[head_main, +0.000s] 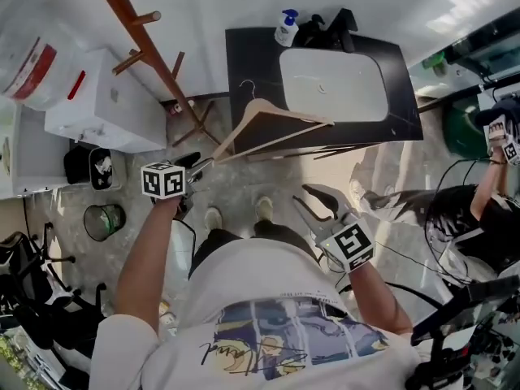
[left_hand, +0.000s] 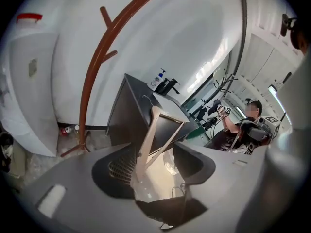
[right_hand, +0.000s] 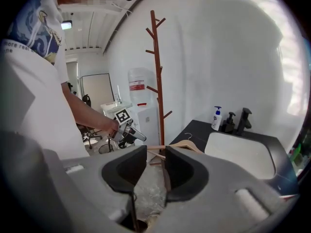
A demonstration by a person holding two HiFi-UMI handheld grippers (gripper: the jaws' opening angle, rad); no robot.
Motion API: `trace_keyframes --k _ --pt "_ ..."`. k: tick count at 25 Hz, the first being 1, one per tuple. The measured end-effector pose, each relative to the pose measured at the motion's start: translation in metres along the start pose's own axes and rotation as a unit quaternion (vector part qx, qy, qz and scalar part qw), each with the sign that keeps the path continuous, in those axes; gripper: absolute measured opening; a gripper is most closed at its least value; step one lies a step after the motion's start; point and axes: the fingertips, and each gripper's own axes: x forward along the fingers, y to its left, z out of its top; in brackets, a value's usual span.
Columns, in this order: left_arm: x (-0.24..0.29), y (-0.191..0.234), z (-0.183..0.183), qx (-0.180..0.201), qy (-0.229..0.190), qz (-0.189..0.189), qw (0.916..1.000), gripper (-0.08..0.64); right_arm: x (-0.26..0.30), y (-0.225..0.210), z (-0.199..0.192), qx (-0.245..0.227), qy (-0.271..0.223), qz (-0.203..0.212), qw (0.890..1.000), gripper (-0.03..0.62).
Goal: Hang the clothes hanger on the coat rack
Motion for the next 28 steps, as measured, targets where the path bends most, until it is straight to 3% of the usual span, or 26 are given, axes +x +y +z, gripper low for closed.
trace_keyframes --k 3,6,10,14,19,22,24,28 --pt "0.023 0.018 -0.006 -0.032 0.016 -0.038 0.9986 0.265 -0.001 0.010 -0.002 0.013 0.019 -0.035 0.999 0.120" --pt "0.041 0.026 -0.016 -0.089 0.029 -0.094 0.9912 0.298 -0.003 0.023 -0.008 0.027 0.039 -0.065 0.997 0.120" --pt "0.056 0.023 -0.018 -0.154 0.026 -0.166 0.9736 0.304 -0.005 0.034 -0.013 0.040 0.057 -0.097 0.993 0.120" --pt "0.068 0.010 -0.021 -0.208 0.034 -0.231 0.9499 0.282 -0.006 0.047 -0.017 0.056 0.074 -0.120 0.988 0.120" --pt "0.076 0.002 -0.025 -0.256 0.033 -0.267 0.9284 0.224 -0.006 0.056 -0.019 0.055 0.085 -0.132 0.986 0.120" --pt "0.078 -0.001 -0.027 -0.278 0.033 -0.281 0.9179 0.121 -0.008 0.057 -0.020 0.055 0.089 -0.137 0.985 0.120" --pt "0.079 -0.003 -0.029 -0.285 0.035 -0.288 0.9136 0.064 -0.010 0.056 -0.020 0.052 0.092 -0.141 0.984 0.118" --pt "0.078 -0.005 -0.029 -0.287 0.031 -0.290 0.9125 0.055 -0.012 0.056 -0.020 0.051 0.098 -0.142 0.984 0.118"
